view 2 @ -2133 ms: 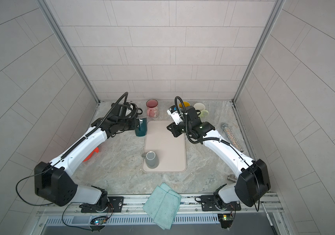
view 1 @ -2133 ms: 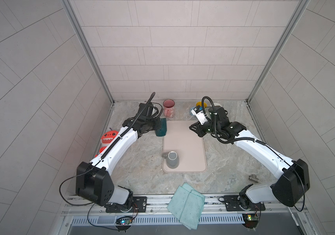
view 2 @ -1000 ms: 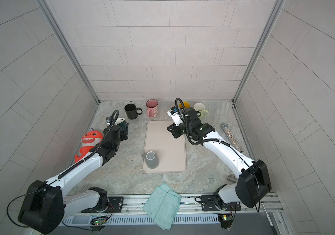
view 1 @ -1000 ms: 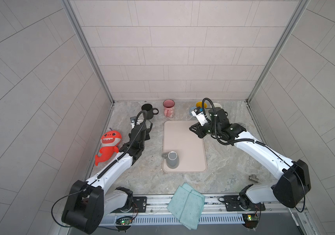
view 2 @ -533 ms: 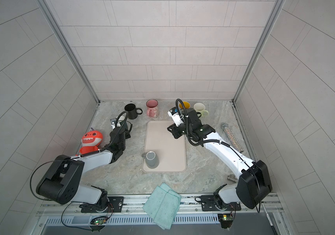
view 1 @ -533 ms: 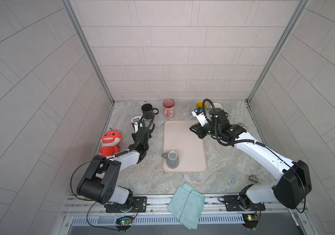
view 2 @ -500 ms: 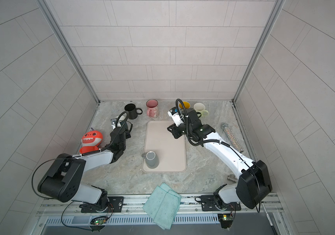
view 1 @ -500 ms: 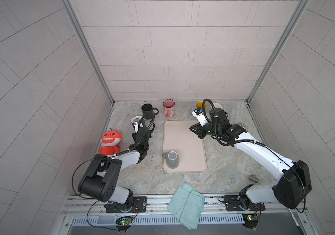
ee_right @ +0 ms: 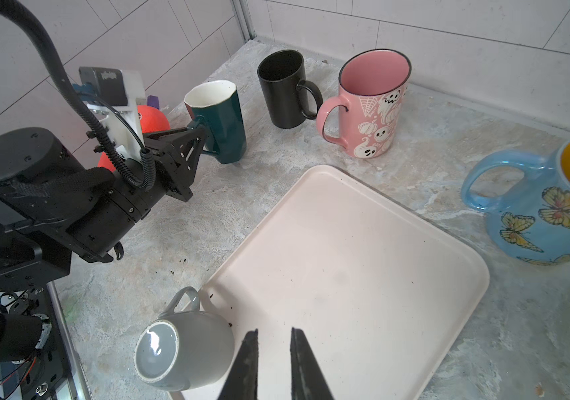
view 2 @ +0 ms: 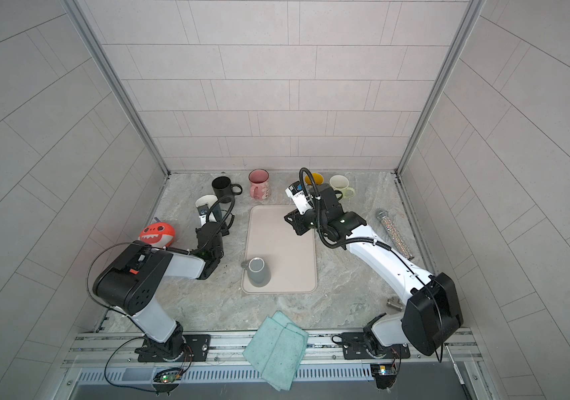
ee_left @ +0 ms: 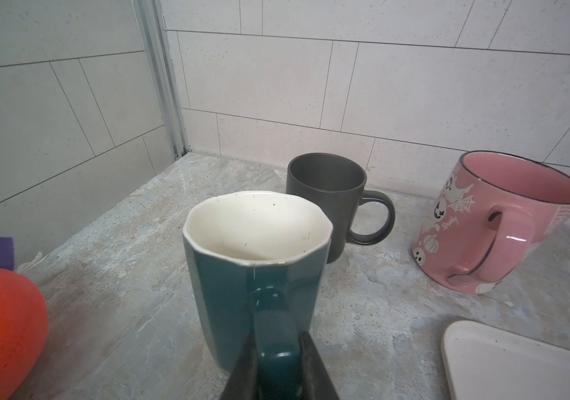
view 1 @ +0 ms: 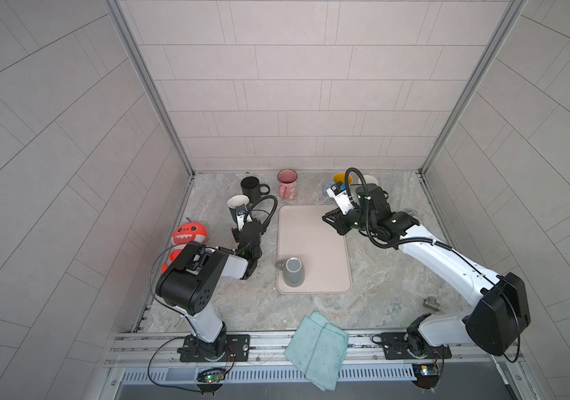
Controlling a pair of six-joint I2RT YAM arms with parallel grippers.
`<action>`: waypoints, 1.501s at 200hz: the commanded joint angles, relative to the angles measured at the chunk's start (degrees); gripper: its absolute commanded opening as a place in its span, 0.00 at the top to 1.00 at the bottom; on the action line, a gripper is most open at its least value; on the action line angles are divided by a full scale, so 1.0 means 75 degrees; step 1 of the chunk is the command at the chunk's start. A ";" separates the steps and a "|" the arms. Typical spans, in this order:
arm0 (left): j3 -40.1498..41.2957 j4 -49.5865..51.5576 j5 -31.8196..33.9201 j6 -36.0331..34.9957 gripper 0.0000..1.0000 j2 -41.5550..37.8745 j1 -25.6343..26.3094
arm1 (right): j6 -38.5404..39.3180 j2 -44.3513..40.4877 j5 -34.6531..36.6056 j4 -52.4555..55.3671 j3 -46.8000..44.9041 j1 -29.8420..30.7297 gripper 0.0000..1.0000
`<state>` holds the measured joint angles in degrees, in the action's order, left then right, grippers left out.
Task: Turn the mug right side up
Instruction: Place the mug at the top-left of the table.
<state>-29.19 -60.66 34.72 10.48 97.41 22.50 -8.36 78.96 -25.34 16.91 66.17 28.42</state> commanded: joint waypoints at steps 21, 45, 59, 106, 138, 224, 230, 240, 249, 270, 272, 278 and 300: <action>-0.0033 -0.1691 0.0538 -0.0319 1.00 0.0289 0.0201 | -0.0069 -0.0141 0.0017 -0.0168 0.0028 -0.0028 0.81; -0.0046 -0.1705 0.0639 -0.0356 1.00 0.0441 0.0289 | -0.0083 -0.0146 0.0017 -0.0168 0.0014 -0.0032 0.81; -0.0022 -0.1702 0.0701 -0.0366 1.00 0.0521 0.0327 | -0.0092 -0.0151 0.0019 -0.0179 0.0015 -0.0028 0.81; 0.0025 -0.1316 0.0814 -0.0214 0.96 0.0537 0.0404 | -0.0124 -0.0122 -0.0011 -0.0209 -0.0009 -0.0028 0.81; 0.0038 -0.1024 0.0769 -0.0157 0.92 0.0415 0.0433 | -0.0155 -0.0152 -0.0021 -0.0249 -0.0043 -0.0028 0.81; 0.0025 -0.0355 0.0703 0.0021 0.68 0.0113 0.0493 | -0.0190 -0.0249 -0.0030 -0.0262 -0.0078 -0.0028 0.80; 0.0025 -0.0349 0.0703 0.0029 0.67 0.0103 0.0502 | -0.0194 -0.0233 -0.0025 -0.0251 -0.0069 -0.0028 0.81; 0.0036 -0.0332 0.0711 0.0036 0.63 0.0091 0.0505 | -0.0191 -0.0234 -0.0030 -0.0237 -0.0046 -0.0028 0.80; 0.0057 -0.0315 0.0710 0.0050 0.61 0.0069 0.0515 | -0.0189 -0.0217 -0.0043 -0.0237 -0.0034 -0.0028 0.80; 0.0127 -0.0259 0.0741 0.0081 0.58 -0.0007 0.0542 | -0.0199 -0.0209 -0.0053 -0.0239 0.0006 -0.0028 0.80; 0.0135 -0.0256 0.0739 0.0091 0.58 -0.0013 0.0540 | -0.0201 -0.0220 -0.0054 -0.0239 0.0011 -0.0028 0.80; 0.0158 -0.0220 0.0738 0.0102 0.57 -0.0045 0.0552 | -0.0201 -0.0220 -0.0052 -0.0234 0.0013 -0.0028 0.80; 0.0246 -0.0107 0.0763 0.0177 0.51 -0.0208 0.0586 | -0.0211 -0.0246 -0.0049 -0.0238 0.0002 -0.0018 0.80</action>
<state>-28.34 -61.78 39.33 10.70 98.30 26.48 -9.58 78.96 -25.41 15.64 66.08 28.42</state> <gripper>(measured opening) 0.472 0.196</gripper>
